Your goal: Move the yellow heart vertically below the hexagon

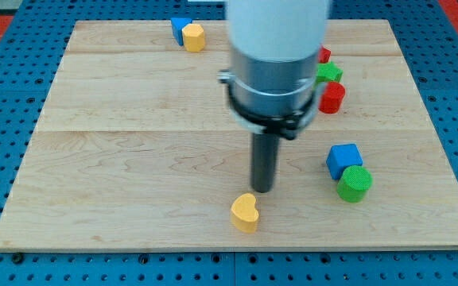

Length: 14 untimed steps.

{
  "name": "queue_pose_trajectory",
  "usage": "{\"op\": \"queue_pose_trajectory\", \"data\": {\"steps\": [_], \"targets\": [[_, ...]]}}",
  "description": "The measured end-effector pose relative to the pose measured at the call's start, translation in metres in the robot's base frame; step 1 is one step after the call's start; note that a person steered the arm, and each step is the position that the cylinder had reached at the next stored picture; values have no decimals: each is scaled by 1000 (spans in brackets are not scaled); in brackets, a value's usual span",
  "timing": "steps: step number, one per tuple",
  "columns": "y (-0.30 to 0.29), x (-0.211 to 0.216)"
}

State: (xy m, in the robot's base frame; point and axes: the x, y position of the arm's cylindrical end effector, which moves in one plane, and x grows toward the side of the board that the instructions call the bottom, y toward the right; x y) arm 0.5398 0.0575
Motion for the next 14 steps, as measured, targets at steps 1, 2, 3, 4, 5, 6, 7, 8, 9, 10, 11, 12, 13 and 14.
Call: {"op": "queue_pose_trajectory", "data": {"steps": [1, 2, 3, 4, 5, 6, 7, 8, 9, 10, 11, 12, 13, 14], "targets": [[18, 59], [-37, 66], [-45, 8], [-63, -32], [-56, -10], [-42, 17], [-102, 31], [-142, 23], [-142, -4], [-138, -50], [-133, -30], [-172, -14], [-207, -35], [-205, -39]]}}
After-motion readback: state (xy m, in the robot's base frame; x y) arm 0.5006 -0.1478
